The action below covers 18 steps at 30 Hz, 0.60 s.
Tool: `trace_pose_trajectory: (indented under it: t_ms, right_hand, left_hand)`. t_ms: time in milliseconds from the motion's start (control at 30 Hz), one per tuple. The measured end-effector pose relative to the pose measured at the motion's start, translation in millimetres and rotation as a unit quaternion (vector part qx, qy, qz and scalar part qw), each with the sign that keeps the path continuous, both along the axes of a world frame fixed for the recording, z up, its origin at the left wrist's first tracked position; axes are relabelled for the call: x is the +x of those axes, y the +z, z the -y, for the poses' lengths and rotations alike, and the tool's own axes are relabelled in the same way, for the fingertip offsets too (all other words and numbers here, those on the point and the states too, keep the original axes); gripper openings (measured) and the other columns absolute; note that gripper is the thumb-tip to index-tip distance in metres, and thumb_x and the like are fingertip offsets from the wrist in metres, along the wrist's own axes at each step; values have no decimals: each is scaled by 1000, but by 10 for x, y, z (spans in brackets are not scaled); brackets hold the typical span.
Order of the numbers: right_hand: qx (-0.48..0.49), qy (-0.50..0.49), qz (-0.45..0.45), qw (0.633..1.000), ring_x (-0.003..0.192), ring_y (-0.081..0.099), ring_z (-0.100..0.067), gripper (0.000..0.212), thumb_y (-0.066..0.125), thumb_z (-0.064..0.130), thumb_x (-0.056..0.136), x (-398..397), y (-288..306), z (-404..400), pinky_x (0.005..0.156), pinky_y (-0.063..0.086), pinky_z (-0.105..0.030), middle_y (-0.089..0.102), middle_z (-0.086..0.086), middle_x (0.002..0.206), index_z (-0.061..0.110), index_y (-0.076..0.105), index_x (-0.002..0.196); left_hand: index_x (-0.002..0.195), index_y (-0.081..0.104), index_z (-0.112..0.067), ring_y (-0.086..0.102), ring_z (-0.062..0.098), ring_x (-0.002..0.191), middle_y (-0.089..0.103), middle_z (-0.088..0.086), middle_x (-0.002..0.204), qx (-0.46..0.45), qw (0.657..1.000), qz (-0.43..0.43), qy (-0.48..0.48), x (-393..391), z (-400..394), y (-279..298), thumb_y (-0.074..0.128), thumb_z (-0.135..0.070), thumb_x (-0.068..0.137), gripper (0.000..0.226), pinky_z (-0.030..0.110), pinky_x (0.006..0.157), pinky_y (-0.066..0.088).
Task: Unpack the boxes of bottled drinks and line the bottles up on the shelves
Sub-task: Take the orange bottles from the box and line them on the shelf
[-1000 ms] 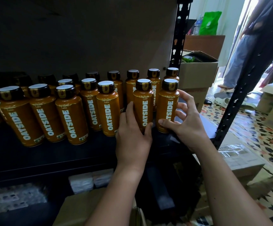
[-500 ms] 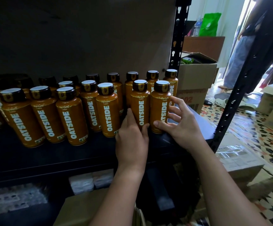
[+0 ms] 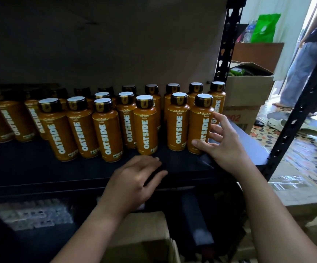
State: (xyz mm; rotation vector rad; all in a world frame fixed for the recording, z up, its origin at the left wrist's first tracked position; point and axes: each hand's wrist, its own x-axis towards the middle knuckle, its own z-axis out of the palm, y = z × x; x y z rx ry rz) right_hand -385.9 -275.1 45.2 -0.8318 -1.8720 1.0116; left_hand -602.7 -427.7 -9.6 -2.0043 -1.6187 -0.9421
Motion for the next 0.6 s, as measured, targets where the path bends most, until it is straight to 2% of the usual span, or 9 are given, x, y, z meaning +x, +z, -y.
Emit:
trace_pose_trajectory:
  t_ms: [133,233,300,367,433,500,600]
  right_hand:
    - [34,-37,41,998,123,54,-13,104,85,28,77,-4,-12,32,99,52,-36,49,3,143,39,16,153]
    - [90,-104,48,989,119,52,-10,113,87,38,74,-31,-91,162,92,51,-32,43,6,141,35,9,155]
    - [174,-172,15,970,112,52,-14,98,85,42,76,-62,-226,336,85,53,-34,42,0,134,26,22,149]
    - [293,-212,-47,931,104,50,-20,72,83,37,81,-116,-399,559,81,50,-36,42,-3,121,12,39,132]
    - [372,-176,-69,909,98,48,-22,53,79,32,82,-229,-587,812,82,45,-32,43,-3,112,5,48,115]
    - [388,-104,-33,915,97,49,-23,43,79,27,81,-378,-854,1047,85,44,-32,48,-6,106,6,53,109]
    - [320,1,104,942,98,52,-24,39,77,30,84,-565,-1446,1313,85,48,-34,53,-6,106,9,58,111]
  left_hand:
    - [113,77,-7,68,16,111,75,5,113,23,999,-6,-38,-73,43,-44,70,-27,98,26,34,90,58]
    - [112,77,-5,67,17,112,74,5,115,50,996,29,-64,-108,134,-112,77,-18,93,23,34,95,55]
    - [118,74,-5,63,19,121,71,5,124,58,994,51,-81,-134,251,-200,79,-17,91,30,36,100,53]
    - [127,69,-5,56,22,132,65,4,136,61,993,50,-90,-151,397,-316,80,-17,90,40,37,107,49]
    - [134,62,-8,49,26,140,58,5,145,49,994,20,-94,-170,543,-500,78,-20,92,47,39,114,42]
    - [140,53,-13,45,27,143,53,6,150,15,997,-6,-82,-216,686,-834,74,-25,94,52,39,117,37]
    - [141,50,-20,47,20,139,57,2,144,-84,995,45,-31,-319,980,-1561,64,-34,94,50,36,116,37]
